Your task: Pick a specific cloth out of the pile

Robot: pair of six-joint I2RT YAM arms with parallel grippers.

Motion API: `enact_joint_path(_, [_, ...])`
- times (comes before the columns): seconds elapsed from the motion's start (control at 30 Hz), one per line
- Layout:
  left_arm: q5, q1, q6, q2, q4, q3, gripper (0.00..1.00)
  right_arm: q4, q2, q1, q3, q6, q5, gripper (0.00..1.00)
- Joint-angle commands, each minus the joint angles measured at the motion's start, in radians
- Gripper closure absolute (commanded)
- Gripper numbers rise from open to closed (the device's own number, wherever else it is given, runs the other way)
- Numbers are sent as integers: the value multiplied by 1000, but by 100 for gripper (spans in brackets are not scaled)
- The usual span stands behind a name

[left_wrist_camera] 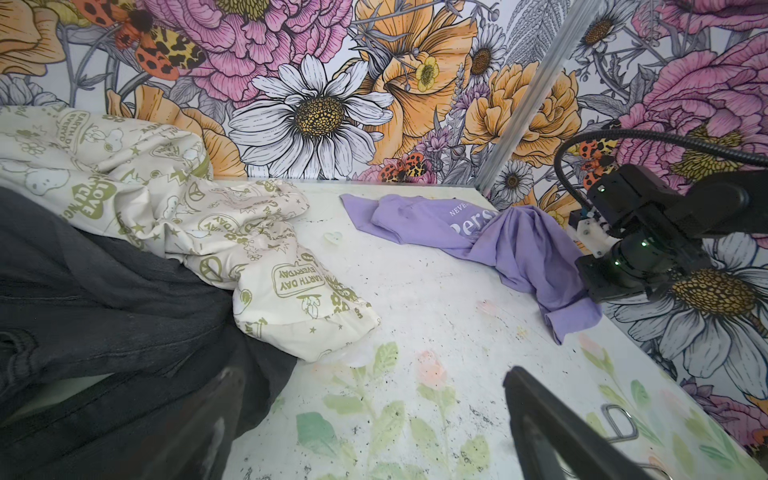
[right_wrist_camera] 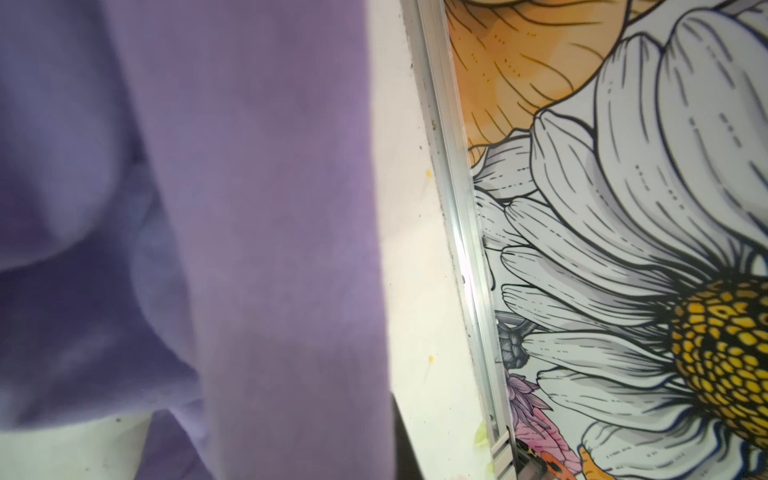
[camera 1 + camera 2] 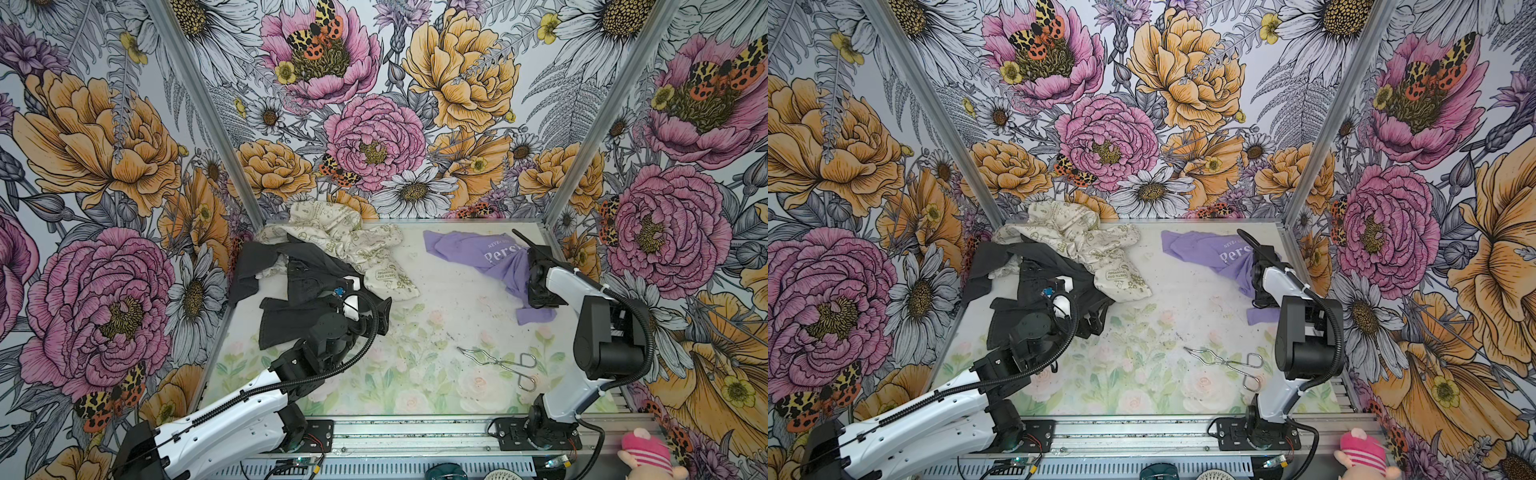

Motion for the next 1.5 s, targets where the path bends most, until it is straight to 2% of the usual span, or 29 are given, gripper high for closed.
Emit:
enact_joint_path(0.0, [-54,55,-14,-7,-6,-11,1,-23,-47,2,-14,8,21,74])
enact_joint_path(0.07, [-83,99,-19,-6,-13,-11,1,-23,-102,3,-18,31,-19,60])
enact_joint_path(0.17, [-107,179,-9,1,10,-17,1,-17,-234,7,-22,67,-143,39])
enact_joint_path(0.3, [-143,297,29,16,78,-44,1,12,-432,18,-19,95,-277,26])
enact_joint_path(0.4, [-165,360,104,32,157,-84,2,64,-557,20,-32,105,-357,17])
enact_joint_path(0.57, [-171,478,186,57,275,-154,1,288,-709,20,-199,127,-502,8])
enact_joint_path(0.73, [-177,587,216,86,404,-222,1,599,-788,21,-463,137,-556,6])
enact_joint_path(0.83, [-182,620,278,156,613,-285,1,829,-795,20,-628,137,-538,5])
enact_joint_path(0.93, [-192,650,314,256,687,-291,1,1037,-763,20,-743,135,-498,6])
enact_joint_path(1.07, [-153,675,342,388,863,-323,1,1161,-657,19,-781,71,-484,3])
enact_joint_path(1.2, [-81,694,386,535,1062,-323,1,1395,-536,20,-846,30,-496,2])
enact_joint_path(1.4, [21,737,384,725,1211,-297,1,1488,-429,20,-807,-15,-573,0])
enact_joint_path(1.47, [43,741,382,732,1205,-296,1,1504,-404,20,-793,-18,-574,1])
